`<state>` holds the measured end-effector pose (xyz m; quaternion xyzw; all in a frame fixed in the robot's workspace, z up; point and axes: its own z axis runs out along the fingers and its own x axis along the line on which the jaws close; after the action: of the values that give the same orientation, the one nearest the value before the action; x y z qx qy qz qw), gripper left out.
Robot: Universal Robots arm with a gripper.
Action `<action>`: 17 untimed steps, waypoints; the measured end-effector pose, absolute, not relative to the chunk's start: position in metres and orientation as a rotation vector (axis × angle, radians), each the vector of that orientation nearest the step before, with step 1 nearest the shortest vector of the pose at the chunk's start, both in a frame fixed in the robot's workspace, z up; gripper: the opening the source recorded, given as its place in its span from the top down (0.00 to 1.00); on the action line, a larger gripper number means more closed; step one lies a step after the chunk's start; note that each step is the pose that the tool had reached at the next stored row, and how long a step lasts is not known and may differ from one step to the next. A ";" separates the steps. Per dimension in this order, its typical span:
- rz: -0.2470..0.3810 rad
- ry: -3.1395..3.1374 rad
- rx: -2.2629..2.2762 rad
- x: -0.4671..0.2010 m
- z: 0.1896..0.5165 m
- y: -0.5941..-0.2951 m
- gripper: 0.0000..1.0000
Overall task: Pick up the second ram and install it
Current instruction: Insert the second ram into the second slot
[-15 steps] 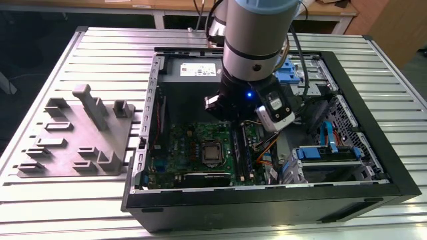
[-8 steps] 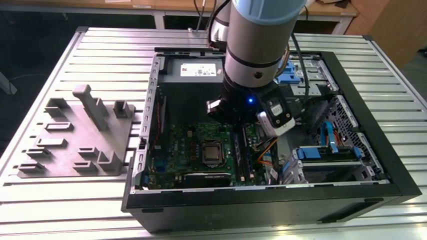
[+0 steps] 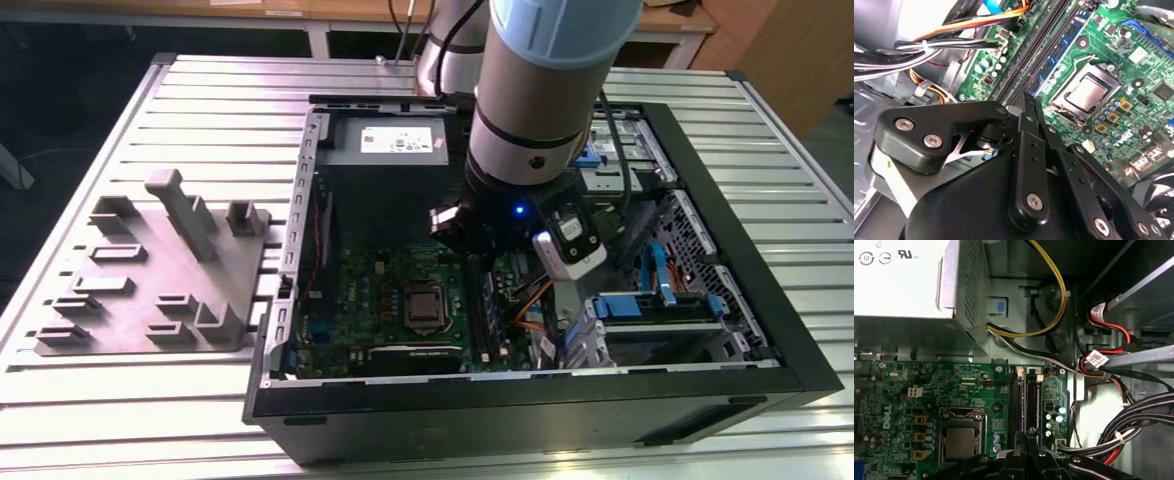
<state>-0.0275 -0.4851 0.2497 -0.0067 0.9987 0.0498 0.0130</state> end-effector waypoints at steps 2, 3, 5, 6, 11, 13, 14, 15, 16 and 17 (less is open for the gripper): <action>0.156 3.112 -0.021 -0.027 0.250 -0.485 0.89; 0.155 3.112 -0.021 -0.027 0.250 -0.485 0.89; 0.156 3.111 -0.020 -0.027 0.249 -0.485 0.89; 0.156 3.111 -0.015 -0.027 0.248 -0.486 0.89; 0.155 3.111 0.002 -0.028 0.247 -0.486 0.89; 0.156 3.111 0.003 -0.028 0.246 -0.486 0.89; 0.155 3.111 0.003 -0.028 0.245 -0.486 0.89; 0.155 3.111 0.003 -0.028 0.244 -0.486 0.89; 0.155 3.111 0.003 -0.028 0.243 -0.486 0.89; 0.155 3.111 0.003 -0.029 0.242 -0.486 0.89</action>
<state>-0.0290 -0.4862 0.2419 0.0009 0.9987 0.0498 0.0135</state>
